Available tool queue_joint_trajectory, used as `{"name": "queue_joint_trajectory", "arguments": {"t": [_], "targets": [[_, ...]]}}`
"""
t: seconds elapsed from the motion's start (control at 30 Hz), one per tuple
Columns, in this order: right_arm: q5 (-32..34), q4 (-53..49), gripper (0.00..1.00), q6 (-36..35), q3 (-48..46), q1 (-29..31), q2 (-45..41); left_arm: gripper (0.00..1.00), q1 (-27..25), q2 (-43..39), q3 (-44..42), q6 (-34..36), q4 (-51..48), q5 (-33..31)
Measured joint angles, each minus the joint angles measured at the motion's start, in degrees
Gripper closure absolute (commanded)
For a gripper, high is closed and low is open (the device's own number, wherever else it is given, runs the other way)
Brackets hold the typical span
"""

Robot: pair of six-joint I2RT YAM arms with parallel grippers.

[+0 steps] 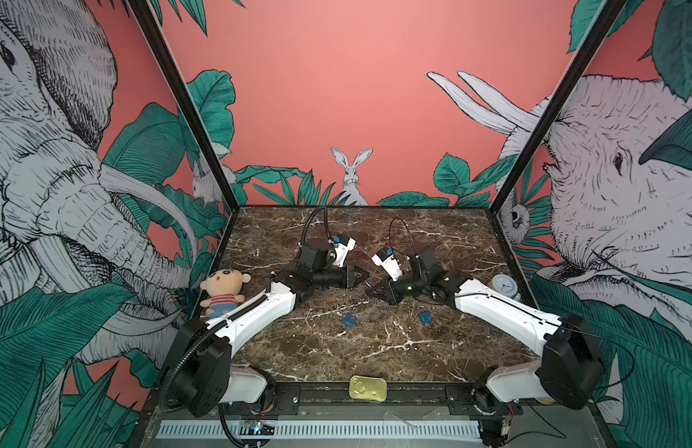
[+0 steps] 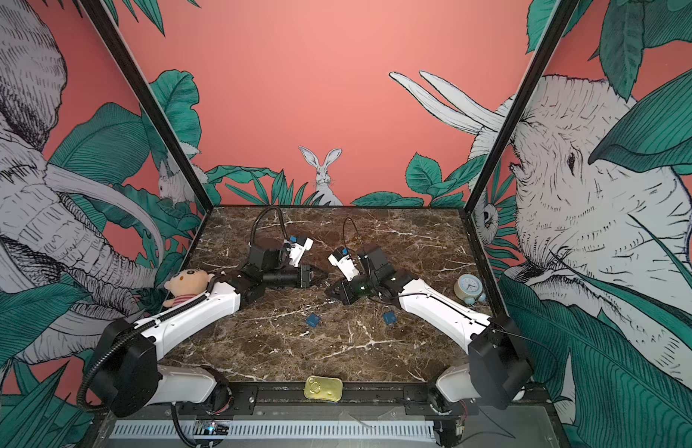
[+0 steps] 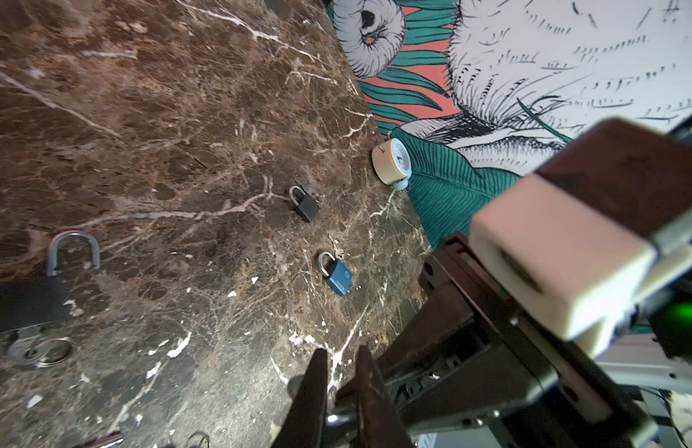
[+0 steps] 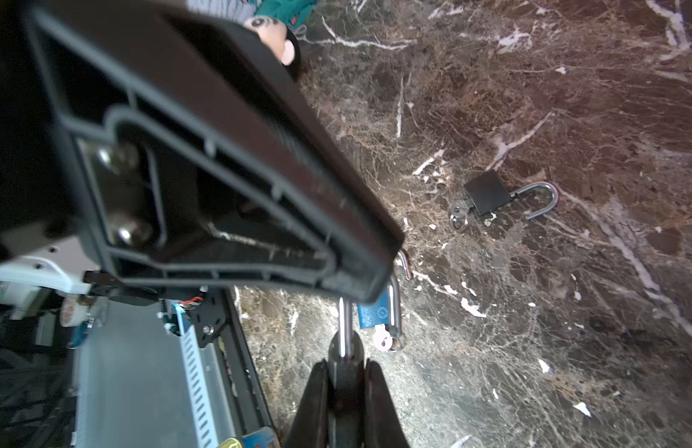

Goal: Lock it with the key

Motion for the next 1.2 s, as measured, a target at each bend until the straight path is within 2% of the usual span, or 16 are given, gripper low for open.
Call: {"name": "queue_joint_trajectory", "arguments": {"t": [0.1,0.33,0.6,1.03,1.2], "targets": [[-2.0,-0.1,1.0,0.8,-0.2,-1.0,-0.1,0.82,0.1,0.5,-0.1,0.0,1.5,3.1],[-4.7,-0.7,1.0,1.9,-0.2,-2.2,-0.1,0.74,2.3,0.6,-2.8,-1.9,6.6,8.6],[-8.4,-0.4,1.0,3.0,-0.2,-2.9,-0.1,0.67,4.7,0.7,-4.9,-4.6,10.1,11.8],[-12.1,0.4,1.0,4.5,-0.2,-3.6,0.1,0.65,4.9,2.2,-5.0,-6.3,14.1,15.3],[-13.2,0.9,1.0,5.4,-0.2,-4.3,0.8,0.69,5.0,2.1,-5.8,-6.4,14.5,15.8]]}}
